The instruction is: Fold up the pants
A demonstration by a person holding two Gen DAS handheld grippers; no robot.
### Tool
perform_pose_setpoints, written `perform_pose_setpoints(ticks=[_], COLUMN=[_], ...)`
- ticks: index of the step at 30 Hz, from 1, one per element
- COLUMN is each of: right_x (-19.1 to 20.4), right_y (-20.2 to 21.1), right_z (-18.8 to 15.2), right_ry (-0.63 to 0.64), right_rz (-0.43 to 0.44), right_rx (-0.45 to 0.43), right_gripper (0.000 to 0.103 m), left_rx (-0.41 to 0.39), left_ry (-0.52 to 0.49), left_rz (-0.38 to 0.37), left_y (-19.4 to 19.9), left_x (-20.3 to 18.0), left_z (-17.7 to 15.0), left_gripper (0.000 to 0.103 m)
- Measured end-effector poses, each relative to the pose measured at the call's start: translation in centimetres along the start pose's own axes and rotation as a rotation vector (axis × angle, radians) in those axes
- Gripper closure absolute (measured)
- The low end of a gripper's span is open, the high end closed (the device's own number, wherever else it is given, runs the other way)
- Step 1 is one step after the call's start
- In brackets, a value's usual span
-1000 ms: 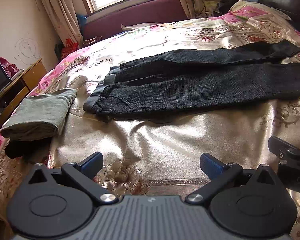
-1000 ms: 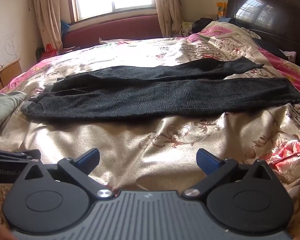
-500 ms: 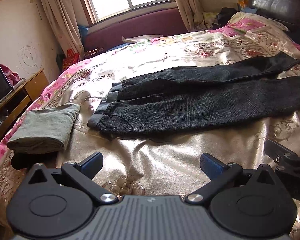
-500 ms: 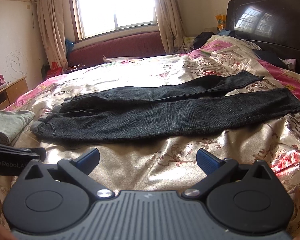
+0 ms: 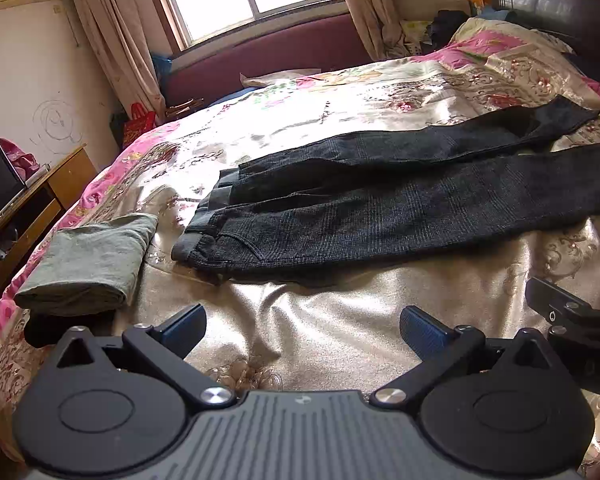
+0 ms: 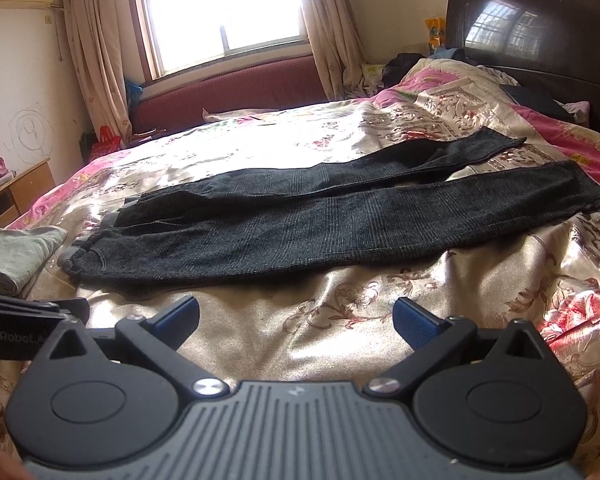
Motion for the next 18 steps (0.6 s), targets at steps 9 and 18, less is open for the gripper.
perform_pose_setpoints(ticks=[9,18], right_x=[0.2,0.34], right_y=[-0.25,-0.36], right_z=[-0.19,-0.31], right_ry=[0.01,0.013], right_rz=[0.004,0.008], right_rx=[0.01,0.014], right_gripper=[0.001,0.001], left_rx=[0.003,0.004], left_ry=[-0.005,-0.01], left_rz=[-0.002,0.003], left_y=[-0.02,0.02], left_x=[-0.12,-0.1], left_z=[-0.08,-0.08], left_gripper=[0.0,0.0])
Point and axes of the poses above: each gripper's, at about its wrist camera, not at the fingertips, and y roughly against the way its jaws point, x to its left, z to its top, the point moved 10 cm from there along -y, roughly the way its jaws point, and after that the axes turned 14 degrees about -z, right-handed, at the moved point
